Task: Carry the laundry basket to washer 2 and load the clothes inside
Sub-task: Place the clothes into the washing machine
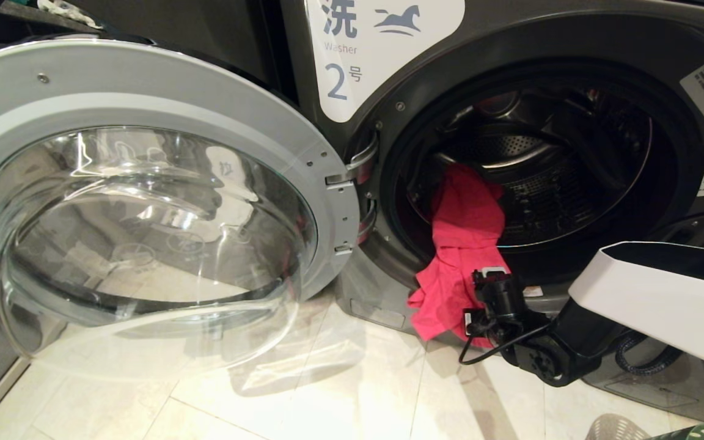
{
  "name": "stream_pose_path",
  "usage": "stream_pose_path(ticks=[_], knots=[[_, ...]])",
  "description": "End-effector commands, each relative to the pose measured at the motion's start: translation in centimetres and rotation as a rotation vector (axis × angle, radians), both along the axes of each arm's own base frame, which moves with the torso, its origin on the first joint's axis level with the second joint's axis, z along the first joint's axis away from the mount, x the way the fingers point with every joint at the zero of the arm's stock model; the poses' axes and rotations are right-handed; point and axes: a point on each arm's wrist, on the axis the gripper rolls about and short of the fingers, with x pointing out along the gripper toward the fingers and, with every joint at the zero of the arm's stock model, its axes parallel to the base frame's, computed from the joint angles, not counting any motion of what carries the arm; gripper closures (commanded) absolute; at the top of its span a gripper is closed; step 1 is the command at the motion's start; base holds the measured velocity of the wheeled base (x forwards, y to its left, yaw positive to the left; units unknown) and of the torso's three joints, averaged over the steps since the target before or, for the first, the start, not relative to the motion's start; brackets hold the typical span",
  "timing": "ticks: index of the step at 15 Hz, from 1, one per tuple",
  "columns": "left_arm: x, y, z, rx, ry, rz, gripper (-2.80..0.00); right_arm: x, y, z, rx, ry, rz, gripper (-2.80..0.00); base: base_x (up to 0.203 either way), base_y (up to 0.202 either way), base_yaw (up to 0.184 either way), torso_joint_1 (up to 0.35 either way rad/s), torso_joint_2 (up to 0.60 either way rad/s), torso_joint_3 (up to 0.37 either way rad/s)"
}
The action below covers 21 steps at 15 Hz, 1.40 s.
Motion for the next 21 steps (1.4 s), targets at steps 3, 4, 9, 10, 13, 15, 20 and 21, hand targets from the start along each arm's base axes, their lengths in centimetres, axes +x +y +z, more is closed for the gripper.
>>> stream_pose_path(ticks=[3,4,9,10,13,15,20,21], knots=[[0.0,0.0,0.0,0.0,0.0,0.0,0.0,-1.4,-0.4,2.5,0.006,-0.035,0.007,0.0,0.0,0.0,0.0,0.0,0.0,0.0],[0.0,0.0,0.0,0.0,0.0,0.0,0.0,-1.8,-0.5,3.1,-0.005,-0.039,0.015,0.0,0.0,0.0,0.0,0.0,0.0,0.0],[0.0,0.0,0.0,0.0,0.0,0.0,0.0,-1.8,-0.1,9.4,-0.052,-0.316,0.078,0.0,0.0,0.0,0.0,0.0,0.0,0.0],[0.0,0.0,0.0,0.0,0.0,0.0,0.0,-1.4,0.0,10.6,-0.074,-0.417,0.089,0.0,0.0,0.0,0.0,0.0,0.0,0.0],[0.0,0.0,0.0,0.0,0.0,0.0,0.0,0.9,0.9,14.0,-0.149,-0.729,0.102,0.0,0.0,0.0,0.0,0.0,0.0,0.0],[0.0,0.0,0.0,0.0,0.0,0.0,0.0,2.5,1.4,14.4,-0.181,-0.847,0.15,0.0,0.0,0.0,0.0,0.0,0.0,0.0],[0.0,0.0,0.0,0.0,0.0,0.0,0.0,6.8,0.8,16.7,-0.237,-1.042,0.138,0.0,0.0,0.0,0.0,0.0,0.0,0.0],[0.0,0.0,0.0,0.0,0.0,0.0,0.0,7.4,0.1,17.3,-0.271,-1.08,0.155,0.0,0.0,0.0,0.0,0.0,0.0,0.0]])
